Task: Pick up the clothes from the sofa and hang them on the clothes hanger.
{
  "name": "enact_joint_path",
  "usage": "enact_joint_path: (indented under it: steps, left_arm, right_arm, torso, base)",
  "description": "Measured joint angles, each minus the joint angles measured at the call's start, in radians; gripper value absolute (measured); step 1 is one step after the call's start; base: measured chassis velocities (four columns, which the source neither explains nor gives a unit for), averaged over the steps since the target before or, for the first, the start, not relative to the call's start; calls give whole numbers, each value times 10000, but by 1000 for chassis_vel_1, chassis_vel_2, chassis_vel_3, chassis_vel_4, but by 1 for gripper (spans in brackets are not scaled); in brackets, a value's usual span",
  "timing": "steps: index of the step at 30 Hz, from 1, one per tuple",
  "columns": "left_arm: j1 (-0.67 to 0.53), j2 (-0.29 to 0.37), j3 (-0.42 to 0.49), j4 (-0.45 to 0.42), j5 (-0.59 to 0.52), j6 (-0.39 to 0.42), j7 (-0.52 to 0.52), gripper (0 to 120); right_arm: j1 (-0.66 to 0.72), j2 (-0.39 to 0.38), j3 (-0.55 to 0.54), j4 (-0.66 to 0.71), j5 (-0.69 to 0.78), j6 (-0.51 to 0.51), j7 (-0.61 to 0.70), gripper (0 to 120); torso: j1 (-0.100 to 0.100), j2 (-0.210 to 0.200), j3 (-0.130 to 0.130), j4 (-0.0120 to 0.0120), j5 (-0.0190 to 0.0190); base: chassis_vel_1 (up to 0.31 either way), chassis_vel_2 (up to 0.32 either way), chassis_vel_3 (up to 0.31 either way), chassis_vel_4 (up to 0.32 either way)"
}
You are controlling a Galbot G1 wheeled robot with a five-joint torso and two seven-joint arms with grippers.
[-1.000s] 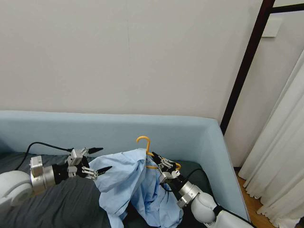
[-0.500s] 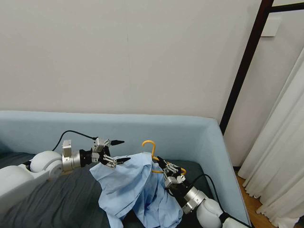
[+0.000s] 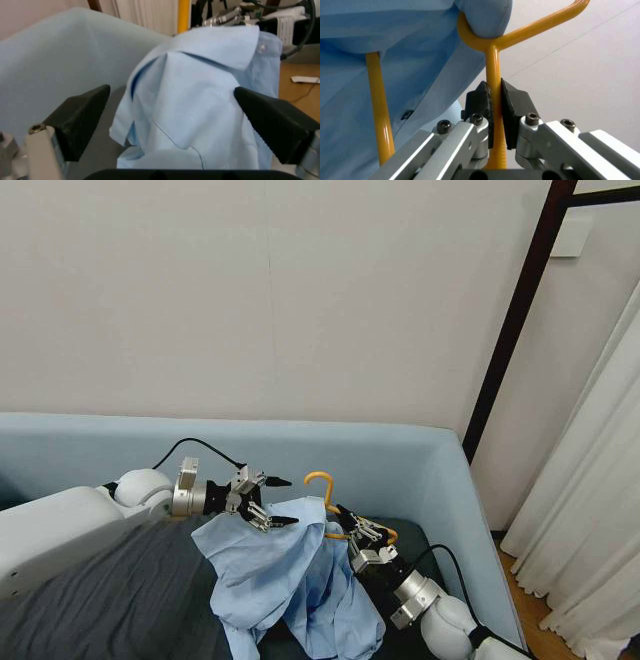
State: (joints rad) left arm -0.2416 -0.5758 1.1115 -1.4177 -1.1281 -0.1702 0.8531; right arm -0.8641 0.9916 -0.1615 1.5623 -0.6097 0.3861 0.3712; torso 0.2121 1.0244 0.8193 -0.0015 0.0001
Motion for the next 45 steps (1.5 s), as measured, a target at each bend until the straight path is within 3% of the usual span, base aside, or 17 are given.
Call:
enact_joint_path:
  steps: [10, 13, 14, 24, 36, 45]
  left_arm:
    - [-210, -443, 333, 622, 759, 14, 644, 66]
    - [-108, -427, 260, 592, 748, -31, 609, 49]
    - [-108, -427, 260, 592, 748, -31, 609, 49]
    - [254, -366, -26, 572, 735, -97, 518, 9]
    - [950, -64, -688, 458, 869, -220, 500, 7]
    - [2589, 530, -2093, 216, 1046, -239, 215, 7]
  right_arm:
    - [-206, -170, 41, 331, 58, -49, 7, 4]
    - [-195, -199, 38, 252, -79, 102, 12, 4]
    - [-195, -199, 38, 252, -79, 102, 12, 4]
    - [93, -75, -85, 69, -68, 126, 64, 4]
    - [164, -132, -317, 146, 62, 147, -31, 4]
    - [-220, -419, -309, 722, 1053, 97, -662, 34]
  torso:
    - [0, 1, 0, -3, -2]
    - [0, 1, -1, 1, -2]
    - [0, 1, -1, 1, -2]
    - [0, 1, -1, 0, -2]
    - [0, 1, -1, -1, -1]
    - [-1, 1, -1, 1, -5]
  base:
    - [0, 0, 0, 0]
    - [0, 0, 0, 0]
    - [0, 0, 0, 0]
    - [0, 0, 0, 0]
    - [0, 0, 0, 0]
    - [0, 0, 0, 0]
